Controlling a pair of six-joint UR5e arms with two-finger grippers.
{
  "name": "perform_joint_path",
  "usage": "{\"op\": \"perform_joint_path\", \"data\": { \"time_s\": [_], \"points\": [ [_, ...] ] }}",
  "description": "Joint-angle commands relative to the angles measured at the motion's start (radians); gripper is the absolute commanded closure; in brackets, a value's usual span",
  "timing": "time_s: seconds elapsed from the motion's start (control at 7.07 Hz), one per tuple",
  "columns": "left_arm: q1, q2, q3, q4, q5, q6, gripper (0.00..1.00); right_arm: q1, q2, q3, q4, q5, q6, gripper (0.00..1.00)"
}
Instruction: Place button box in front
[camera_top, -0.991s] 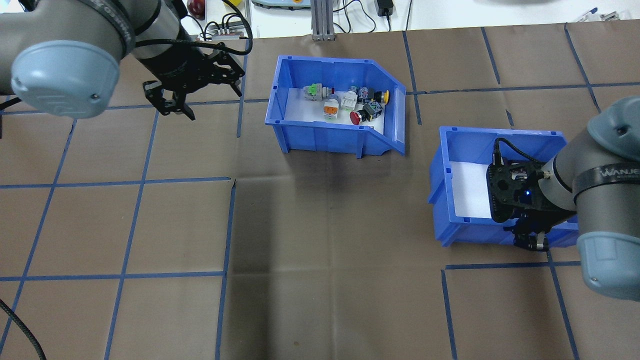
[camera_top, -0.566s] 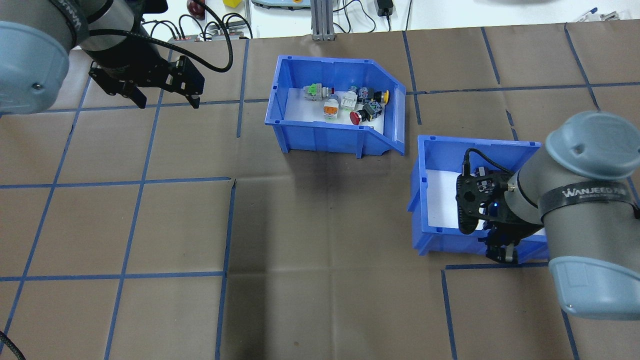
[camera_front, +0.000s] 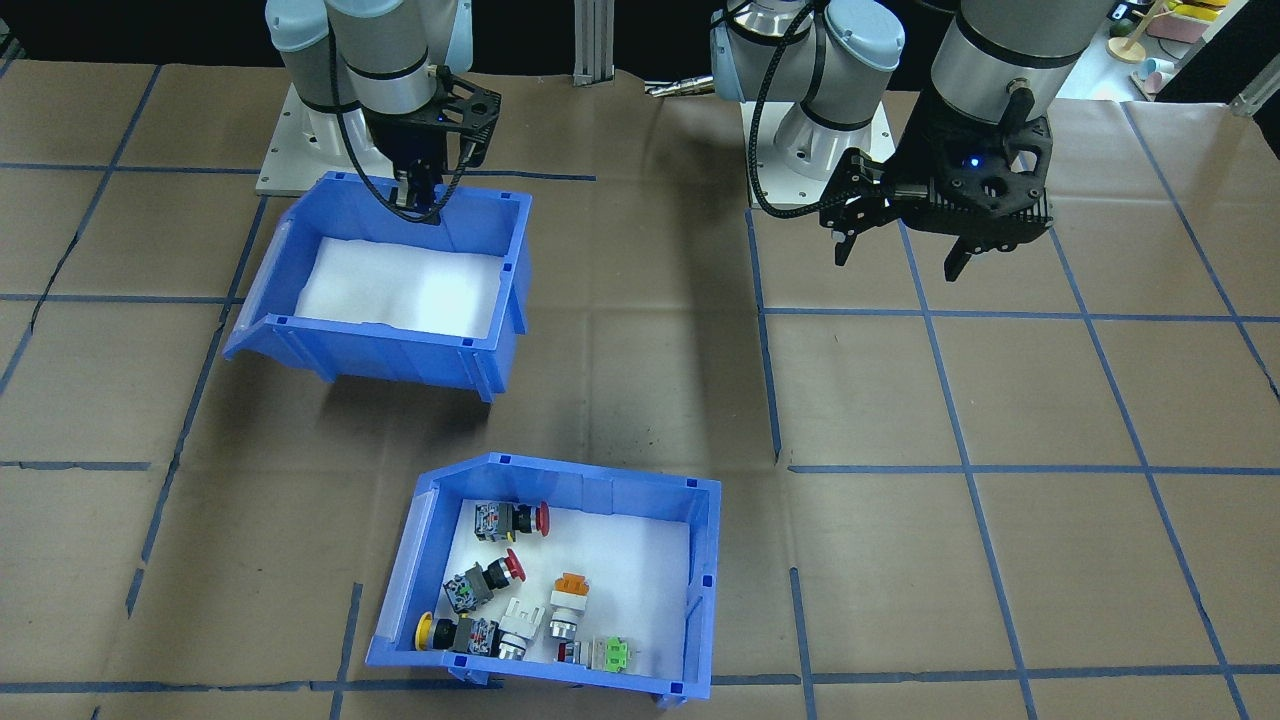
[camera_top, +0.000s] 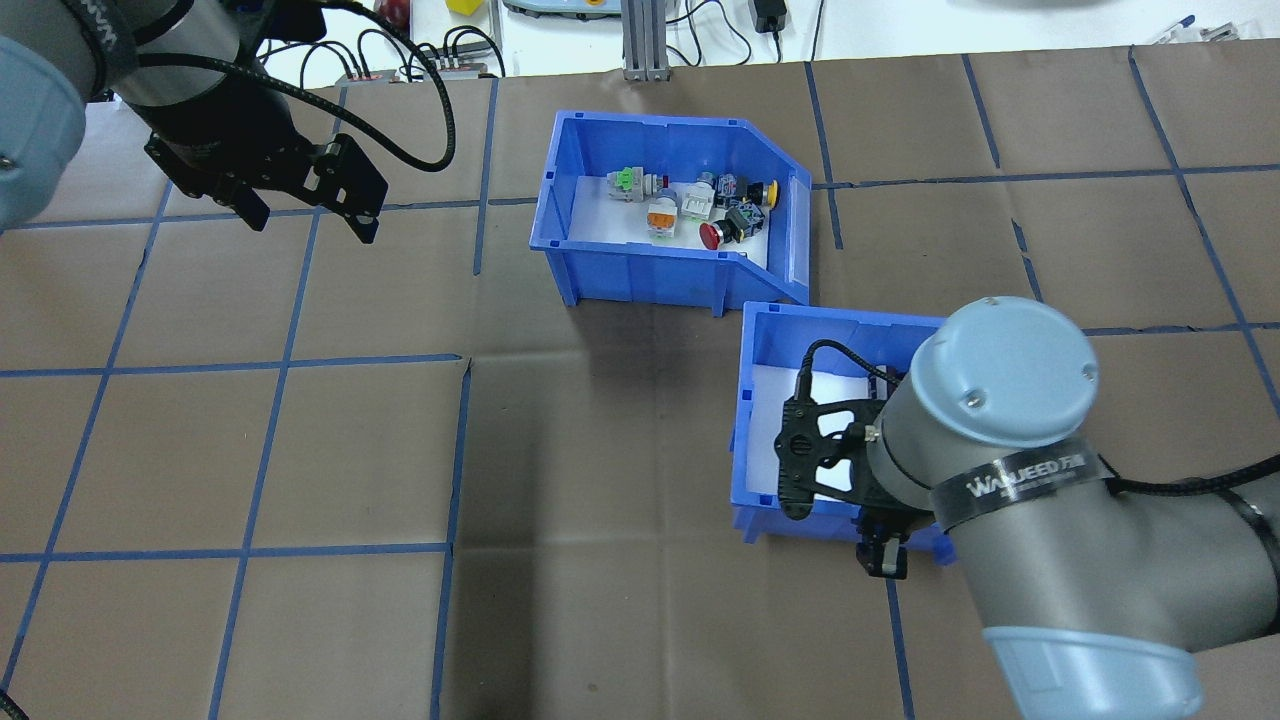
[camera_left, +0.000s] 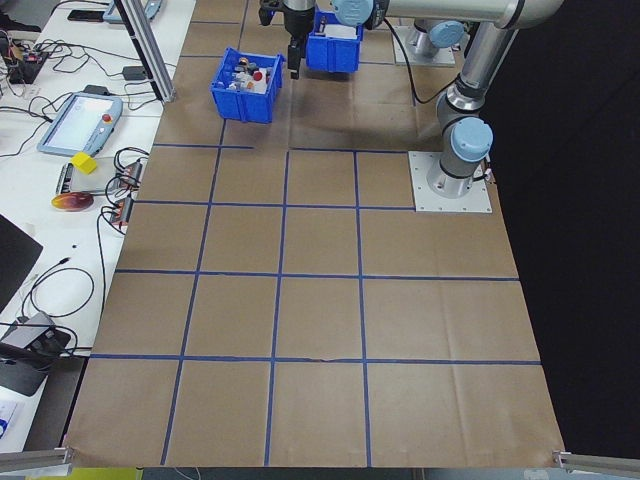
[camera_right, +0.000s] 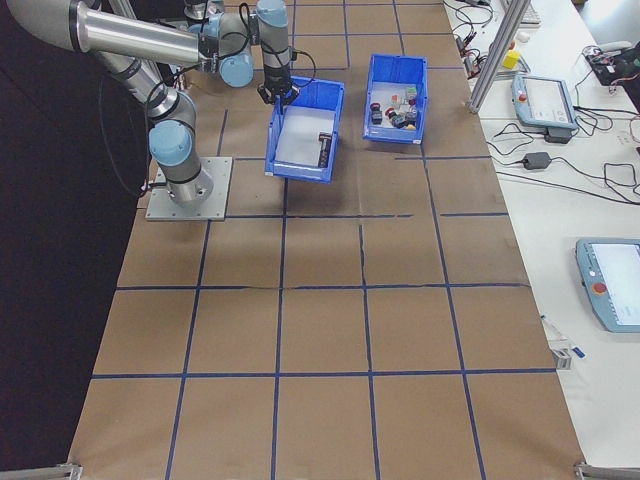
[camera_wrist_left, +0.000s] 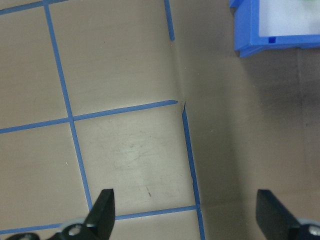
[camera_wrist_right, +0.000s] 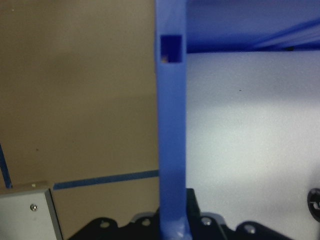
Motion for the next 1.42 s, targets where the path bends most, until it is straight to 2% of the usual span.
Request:
{"op": "perform_joint_path", "data": {
  "time_s": [0.0,0.28,0.42,0.57,0.99,1.13,1.27],
  "points": [
    [-0.002,0.006,-0.015,0.004,0.003,0.001,0.0,0.195,0.115,-0.015,-0.148,-0.018,0.169,0.91],
    [0.0,-0.007,-0.016,0.01,0.001,0.001,0.0,0.319,0.238,-0.102,-0.162,-0.038,0.262,0.91],
    [0.0,-0.01,-0.01,0.012,0.001,0.001,0.0,0.358,0.293,-0.11,-0.176,-0.065,0.259,0.91],
    [0.0,-0.008,-0.015,0.012,0.003,0.001,0.0,0.363,0.306,-0.109,-0.196,-0.084,0.221,0.91],
    [0.0,-0.01,-0.019,0.013,0.003,0.002,0.0,0.364,0.308,-0.101,-0.197,-0.079,0.172,0.91],
    [0.0,-0.011,-0.013,0.013,0.001,0.002,0.0,0.363,0.308,-0.097,-0.199,-0.073,0.179,0.83],
    [0.0,-0.019,-0.002,0.013,0.0,0.001,0.0,0.361,0.308,-0.098,-0.2,-0.069,0.184,0.18]
  ]
}}
